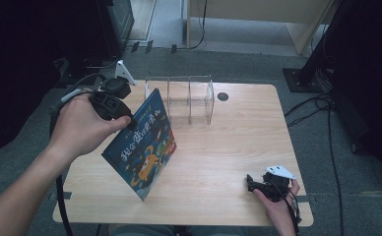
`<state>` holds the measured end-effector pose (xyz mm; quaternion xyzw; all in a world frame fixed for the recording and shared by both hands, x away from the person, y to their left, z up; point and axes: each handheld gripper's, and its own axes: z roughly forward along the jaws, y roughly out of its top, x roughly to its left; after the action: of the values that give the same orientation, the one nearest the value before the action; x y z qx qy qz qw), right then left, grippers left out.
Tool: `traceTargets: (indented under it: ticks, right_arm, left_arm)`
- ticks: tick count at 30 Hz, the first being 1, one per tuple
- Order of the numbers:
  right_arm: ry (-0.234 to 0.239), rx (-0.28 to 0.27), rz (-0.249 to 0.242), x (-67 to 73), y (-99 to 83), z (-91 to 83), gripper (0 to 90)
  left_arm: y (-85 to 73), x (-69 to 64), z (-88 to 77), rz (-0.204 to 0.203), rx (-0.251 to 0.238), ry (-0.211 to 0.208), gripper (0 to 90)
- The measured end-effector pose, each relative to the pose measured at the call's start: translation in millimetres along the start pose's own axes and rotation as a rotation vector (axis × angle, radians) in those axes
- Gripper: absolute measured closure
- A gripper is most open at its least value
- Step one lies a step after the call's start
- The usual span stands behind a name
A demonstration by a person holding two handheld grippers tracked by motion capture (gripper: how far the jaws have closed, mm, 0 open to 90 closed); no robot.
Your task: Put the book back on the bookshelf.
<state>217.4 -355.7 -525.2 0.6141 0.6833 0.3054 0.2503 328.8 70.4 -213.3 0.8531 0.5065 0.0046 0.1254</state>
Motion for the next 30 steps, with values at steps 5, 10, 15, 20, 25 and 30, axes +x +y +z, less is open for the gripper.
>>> traceTargets:
  ticks: [5, 10, 15, 20, 25, 30]
  right_arm:
    - [-0.001, 0.000, -0.001, 0.0, 0.2, 0.2, 7.0]
    - [-0.001, 0.000, -0.001, 0.0, 0.2, 0.2, 7.0]
    - [-0.001, 0.001, -0.005, 0.1, 0.2, 0.5, 6.3]
    - [0.001, 0.000, -0.004, 0.0, 0.2, 0.5, 6.3]
    - [0.001, 0.000, -0.005, -0.1, 0.2, 0.5, 6.3]
    - [0.001, 0.000, -0.005, -0.1, 0.2, 0.6, 6.3]
  left_arm:
    - [3.8, 4.4, -2.1, -0.030, -0.008, 0.025, 84.8]
    - [11.0, 8.3, -5.4, -0.052, -0.019, 0.040, 84.8]
    - [22.3, 2.4, -4.6, -0.060, -0.017, 0.091, 84.8]
    - [30.4, 5.5, -6.2, -0.077, -0.026, 0.067, 84.8]
    - [39.5, 10.3, -10.8, -0.103, -0.037, 0.066, 84.8]
    - [48.8, 11.1, -13.8, -0.116, -0.045, 0.081, 84.8]
